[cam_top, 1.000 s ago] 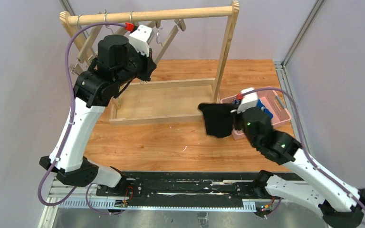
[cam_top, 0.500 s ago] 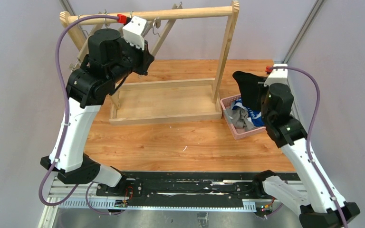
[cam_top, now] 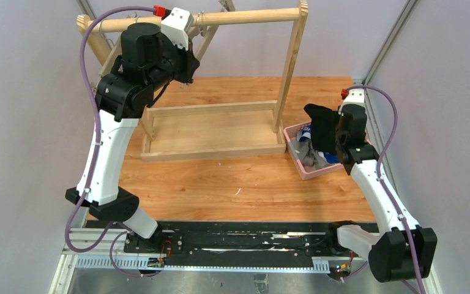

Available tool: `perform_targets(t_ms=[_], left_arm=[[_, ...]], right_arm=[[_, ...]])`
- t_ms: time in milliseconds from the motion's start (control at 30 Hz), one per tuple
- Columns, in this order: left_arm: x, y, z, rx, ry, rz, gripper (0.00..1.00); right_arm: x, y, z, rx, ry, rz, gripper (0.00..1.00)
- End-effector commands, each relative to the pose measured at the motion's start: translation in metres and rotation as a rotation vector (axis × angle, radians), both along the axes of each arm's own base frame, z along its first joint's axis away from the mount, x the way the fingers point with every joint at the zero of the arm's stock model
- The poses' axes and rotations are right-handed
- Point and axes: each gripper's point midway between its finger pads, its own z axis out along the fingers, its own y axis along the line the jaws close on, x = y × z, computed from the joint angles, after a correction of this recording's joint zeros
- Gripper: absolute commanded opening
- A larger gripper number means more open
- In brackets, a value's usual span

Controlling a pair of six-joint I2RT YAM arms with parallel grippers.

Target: Remove the underwear clipped to the hanger

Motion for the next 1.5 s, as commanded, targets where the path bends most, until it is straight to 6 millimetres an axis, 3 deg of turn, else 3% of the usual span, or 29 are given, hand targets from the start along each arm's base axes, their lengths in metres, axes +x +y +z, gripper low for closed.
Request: perform_targets(t_ms=[0, 333, 600, 633, 733, 800, 867, 933, 1000, 1200, 1467], left_arm=[[0.011, 0.001, 0.02, -0.07, -0.043, -0.003, 0.0], [0.029, -0.002, 0.004, -0.114, 0.005, 0.006, 0.0], [0.02, 0.006, 0.006, -0.135, -0.004, 0.033, 0.22], [0.017, 0.008, 0.007, -0.137, -0.007, 0.036, 0.25], [0.008, 0.014, 0.012, -0.143, -0.028, 0.047, 0.35], [-0.002, 0.02, 0.019, -0.153, -0.057, 0.052, 0.41], [-0.011, 0.024, 0.026, -0.165, -0.083, 0.055, 0.51], [-0.02, 0.029, 0.034, -0.175, -0.111, 0.053, 0.67], [-0.03, 0.032, 0.04, -0.182, -0.136, 0.046, 0.75], [-0.061, 0.046, 0.059, -0.193, -0.213, 0.036, 0.99], [-0.109, 0.054, 0.073, -0.215, -0.3, -0.041, 0.98]], right_arm=[[0.013, 0.007, -0.013, 0.073, -0.023, 0.031, 0.01], [0.022, 0.014, -0.06, 0.126, 0.089, 0.058, 0.01], [0.005, 0.01, -0.122, 0.208, 0.264, -0.005, 0.01], [0.003, 0.011, -0.128, 0.219, 0.275, -0.002, 0.06], [0.001, 0.015, -0.137, 0.236, 0.29, 0.021, 0.46], [0.0, 0.015, -0.137, 0.232, 0.292, 0.024, 0.62], [0.001, 0.015, -0.133, 0.225, 0.291, 0.031, 0.7], [0.001, 0.015, -0.122, 0.22, 0.278, 0.033, 0.72], [0.001, 0.013, -0.11, 0.214, 0.255, 0.03, 0.72], [-0.007, 0.012, -0.052, 0.217, 0.109, 0.041, 0.73], [-0.042, 0.008, 0.026, 0.201, -0.099, 0.056, 0.73]])
